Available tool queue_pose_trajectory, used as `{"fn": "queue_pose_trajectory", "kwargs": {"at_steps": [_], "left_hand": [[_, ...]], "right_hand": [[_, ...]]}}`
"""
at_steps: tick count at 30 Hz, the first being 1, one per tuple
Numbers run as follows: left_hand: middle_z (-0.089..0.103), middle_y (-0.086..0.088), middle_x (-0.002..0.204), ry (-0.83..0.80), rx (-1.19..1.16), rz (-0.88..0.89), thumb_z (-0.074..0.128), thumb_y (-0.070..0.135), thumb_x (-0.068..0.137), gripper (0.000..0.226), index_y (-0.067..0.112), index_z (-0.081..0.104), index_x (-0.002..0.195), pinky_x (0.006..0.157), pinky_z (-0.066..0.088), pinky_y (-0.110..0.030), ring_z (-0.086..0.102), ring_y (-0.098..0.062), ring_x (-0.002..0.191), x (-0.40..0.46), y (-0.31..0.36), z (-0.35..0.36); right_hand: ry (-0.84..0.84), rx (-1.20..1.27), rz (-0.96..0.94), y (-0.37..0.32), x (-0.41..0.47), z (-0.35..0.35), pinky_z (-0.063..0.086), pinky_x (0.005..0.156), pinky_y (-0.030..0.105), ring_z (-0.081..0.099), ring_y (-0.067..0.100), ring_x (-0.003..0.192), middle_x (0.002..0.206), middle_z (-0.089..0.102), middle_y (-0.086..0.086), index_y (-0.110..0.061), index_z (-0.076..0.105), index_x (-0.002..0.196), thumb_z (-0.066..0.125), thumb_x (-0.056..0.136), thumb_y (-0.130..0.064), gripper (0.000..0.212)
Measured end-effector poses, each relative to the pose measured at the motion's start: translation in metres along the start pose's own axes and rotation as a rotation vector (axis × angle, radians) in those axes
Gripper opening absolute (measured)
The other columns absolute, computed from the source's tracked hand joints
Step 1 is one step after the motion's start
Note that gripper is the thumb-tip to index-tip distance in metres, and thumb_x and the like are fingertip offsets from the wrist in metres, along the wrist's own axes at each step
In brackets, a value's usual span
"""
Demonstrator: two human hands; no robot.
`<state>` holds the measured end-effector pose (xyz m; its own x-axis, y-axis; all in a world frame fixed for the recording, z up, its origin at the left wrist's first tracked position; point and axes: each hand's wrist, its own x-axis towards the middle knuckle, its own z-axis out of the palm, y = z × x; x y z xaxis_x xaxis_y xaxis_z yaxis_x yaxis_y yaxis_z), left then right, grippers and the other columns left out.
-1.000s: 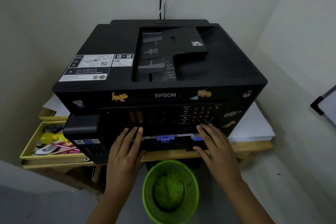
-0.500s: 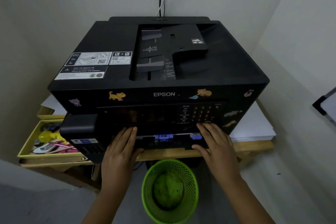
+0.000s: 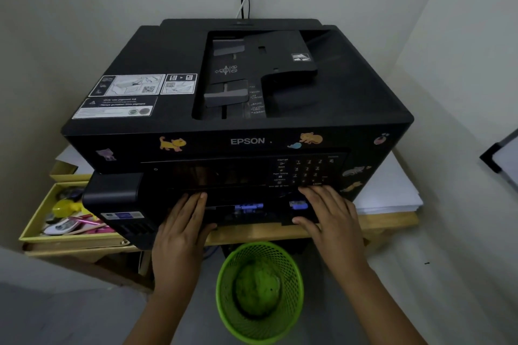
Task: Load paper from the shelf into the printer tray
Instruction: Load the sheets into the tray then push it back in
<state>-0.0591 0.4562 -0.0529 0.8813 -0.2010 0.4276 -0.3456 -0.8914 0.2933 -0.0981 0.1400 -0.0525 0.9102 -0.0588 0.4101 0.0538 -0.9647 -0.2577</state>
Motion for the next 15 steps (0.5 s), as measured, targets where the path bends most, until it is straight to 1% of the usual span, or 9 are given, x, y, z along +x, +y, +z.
{"fn": "queue_pose_trajectory", "kwargs": {"at_steps": [2, 7, 8, 10, 12, 15], "left_hand": [[0.054, -0.003, 0.153, -0.003, -0.010, -0.015, 0.056, 0.037, 0.097, 0.060, 0.018, 0.046, 0.153, 0.107, 0.047, -0.047, 0.042, -0.025, 0.148, 0.000, 0.001, 0.000], [0.052, -0.001, 0.155, -0.052, -0.025, -0.038, 0.048, 0.040, 0.098, 0.061, 0.018, 0.043, 0.155, 0.105, 0.051, -0.051, 0.039, -0.026, 0.150, 0.003, 0.005, -0.003], [0.052, -0.002, 0.155, -0.059, -0.028, -0.039, 0.050, 0.039, 0.098, 0.061, 0.018, 0.043, 0.155, 0.105, 0.051, -0.052, 0.039, -0.027, 0.150, 0.004, 0.005, -0.004], [0.051, -0.004, 0.155, -0.068, -0.020, -0.031, 0.064, 0.030, 0.098, 0.063, 0.016, 0.043, 0.155, 0.110, 0.047, -0.055, 0.040, -0.030, 0.149, 0.005, 0.006, -0.003], [0.051, -0.007, 0.156, -0.084, 0.000, -0.019, 0.077, 0.019, 0.091, 0.073, 0.012, 0.042, 0.155, 0.116, 0.038, -0.060, 0.040, -0.033, 0.148, 0.008, 0.007, -0.003], [0.052, -0.013, 0.154, -0.124, 0.044, -0.019, 0.080, 0.015, 0.086, 0.079, 0.007, 0.042, 0.154, 0.117, 0.034, -0.065, 0.043, -0.039, 0.145, 0.012, 0.010, -0.001]], "right_hand": [[-0.002, 0.006, 0.005, 0.000, 0.000, 0.001, 0.038, 0.109, 0.038, 0.045, 0.016, 0.143, 0.148, 0.056, -0.008, -0.029, 0.052, 0.151, 0.066, 0.097, -0.052, 0.060], [-0.010, 0.013, 0.018, -0.001, 0.000, 0.001, 0.041, 0.108, 0.040, 0.046, 0.017, 0.144, 0.149, 0.056, -0.008, -0.030, 0.052, 0.151, 0.071, 0.096, -0.049, 0.062], [-0.010, 0.013, 0.020, -0.001, 0.000, 0.001, 0.041, 0.108, 0.040, 0.046, 0.016, 0.144, 0.149, 0.056, -0.008, -0.030, 0.052, 0.151, 0.071, 0.096, -0.049, 0.062], [-0.008, 0.016, 0.021, -0.001, 0.000, 0.001, 0.042, 0.108, 0.040, 0.045, 0.017, 0.145, 0.150, 0.056, -0.008, -0.030, 0.052, 0.152, 0.070, 0.096, -0.049, 0.062], [-0.007, 0.014, 0.009, -0.001, -0.001, 0.003, 0.043, 0.110, 0.042, 0.044, 0.018, 0.147, 0.153, 0.055, -0.007, -0.028, 0.050, 0.154, 0.068, 0.099, -0.048, 0.061], [0.000, -0.018, -0.008, 0.001, -0.003, 0.007, 0.044, 0.109, 0.043, 0.042, 0.020, 0.150, 0.157, 0.053, -0.004, -0.026, 0.049, 0.156, 0.059, 0.101, -0.051, 0.061]]}}
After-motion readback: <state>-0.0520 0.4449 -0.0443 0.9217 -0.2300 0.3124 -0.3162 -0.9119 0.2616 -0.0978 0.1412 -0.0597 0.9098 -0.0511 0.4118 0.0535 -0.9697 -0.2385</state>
